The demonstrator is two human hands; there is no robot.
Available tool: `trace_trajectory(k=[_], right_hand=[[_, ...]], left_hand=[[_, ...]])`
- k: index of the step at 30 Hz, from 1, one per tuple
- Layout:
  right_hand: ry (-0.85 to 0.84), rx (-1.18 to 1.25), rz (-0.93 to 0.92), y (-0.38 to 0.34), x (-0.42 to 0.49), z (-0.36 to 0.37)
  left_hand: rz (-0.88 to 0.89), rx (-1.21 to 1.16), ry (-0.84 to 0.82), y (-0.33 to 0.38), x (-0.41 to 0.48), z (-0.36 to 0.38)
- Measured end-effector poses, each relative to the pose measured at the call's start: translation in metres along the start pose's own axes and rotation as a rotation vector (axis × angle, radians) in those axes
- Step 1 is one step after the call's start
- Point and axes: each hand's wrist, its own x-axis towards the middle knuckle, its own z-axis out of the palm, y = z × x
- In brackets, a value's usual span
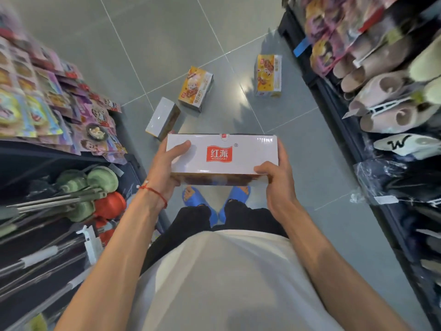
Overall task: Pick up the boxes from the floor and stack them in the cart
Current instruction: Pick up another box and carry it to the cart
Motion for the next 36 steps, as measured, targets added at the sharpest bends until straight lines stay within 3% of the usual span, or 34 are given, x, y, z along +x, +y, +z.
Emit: trace_trajectory(k=[3, 12, 23, 30, 36], right_hand=[[0.0, 0.075, -0.039, -0.01, -0.001, -0.013], [0.288, 0.264, -0.061, -0.011, -0.009, -0.037], [0.684, 0.534, -0.119, 0.006, -0.046, -0.043], [0.897, 0.705, -0.151, 0.037, -0.095, -0.068], [1.046, 0.924, -0.21, 0.085, -0.162, -0.114]], left_hand=[[0.007, 0.083, -0.022, 0.012, -0.001, 0.021], [0.077, 0.34, -0.157, 0.039, 0.018, 0.077], [0.187, 0.723, -0.519, 0.059, 0.02, 0.148], [0.194, 0.925, -0.692, 0.028, -0.018, 0.199], [0.259, 1.113, -0.84, -0.04, -0.079, 0.246]])
